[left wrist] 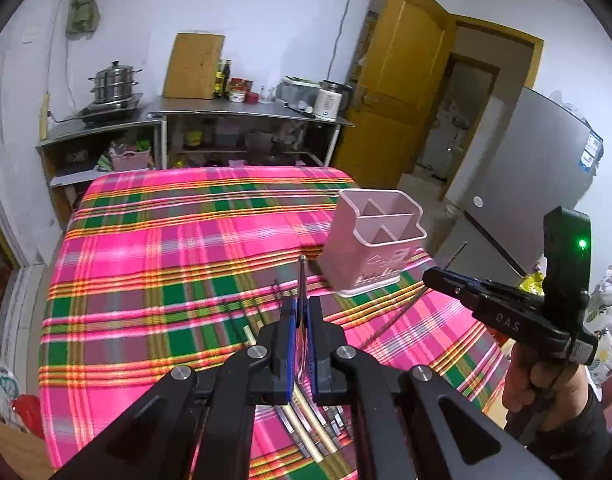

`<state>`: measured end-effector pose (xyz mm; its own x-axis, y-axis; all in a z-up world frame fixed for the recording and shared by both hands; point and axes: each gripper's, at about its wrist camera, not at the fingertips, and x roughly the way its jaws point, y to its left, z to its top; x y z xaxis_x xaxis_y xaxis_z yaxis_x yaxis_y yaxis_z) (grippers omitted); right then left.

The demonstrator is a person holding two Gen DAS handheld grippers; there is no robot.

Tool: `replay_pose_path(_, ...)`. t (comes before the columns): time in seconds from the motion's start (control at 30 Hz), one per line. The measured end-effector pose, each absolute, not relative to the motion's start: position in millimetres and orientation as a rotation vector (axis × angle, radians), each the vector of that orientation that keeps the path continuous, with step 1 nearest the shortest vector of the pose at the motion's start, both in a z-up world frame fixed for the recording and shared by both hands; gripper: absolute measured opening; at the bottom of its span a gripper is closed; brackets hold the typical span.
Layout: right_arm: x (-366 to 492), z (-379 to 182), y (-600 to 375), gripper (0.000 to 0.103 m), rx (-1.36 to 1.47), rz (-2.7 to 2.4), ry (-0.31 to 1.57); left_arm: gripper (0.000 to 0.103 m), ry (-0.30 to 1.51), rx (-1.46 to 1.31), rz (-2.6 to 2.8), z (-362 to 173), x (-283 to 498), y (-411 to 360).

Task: Organize utensils
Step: 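Lift the held rods with both tools and carry them over the pink basket, then lower the rods into the pink basket and open both tools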

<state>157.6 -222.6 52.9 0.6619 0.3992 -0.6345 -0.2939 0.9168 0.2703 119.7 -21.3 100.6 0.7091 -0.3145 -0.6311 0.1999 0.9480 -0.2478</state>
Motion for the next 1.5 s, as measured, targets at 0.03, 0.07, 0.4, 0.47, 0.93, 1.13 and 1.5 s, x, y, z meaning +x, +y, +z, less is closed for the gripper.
replay_pose_path(0.03,156.7,55.0,-226.2,0.006,0.152,0.391,0.747,0.005,0.73,-0.164,-0.299,103.2,125.4,-26.4)
replay_pose_path(0.07,156.6,57.7,-229.8,0.006,0.156,0.387,0.74,0.005,0.73,-0.163,-0.308,104.8,129.9,-30.6)
replay_pose_path(0.4,172.8,84.2,-268.0,0.005,0.183,0.328,0.681,0.005,0.718,-0.187,-0.414,132.9,193.9,-79.1)
replay_pose_path(0.47,178.6,91.6,-275.3,0.005,0.189,0.314,0.664,0.005,0.702,-0.188,-0.422,141.2,206.0,-86.1)
replay_pose_path(0.93,237.2,126.1,-305.8,0.005,0.255,0.253,0.561,0.005,0.67,-0.224,-0.417,150.6,288.8,-117.9)
replay_pose_path(1.13,263.3,102.6,-299.0,0.006,0.252,0.252,0.607,0.005,0.728,-0.224,-0.407,115.5,306.1,-123.1)
replay_pose_path(1.5,285.1,44.8,-290.0,0.006,0.231,0.25,0.745,0.005,0.785,-0.23,-0.399,73.2,312.8,-116.9)
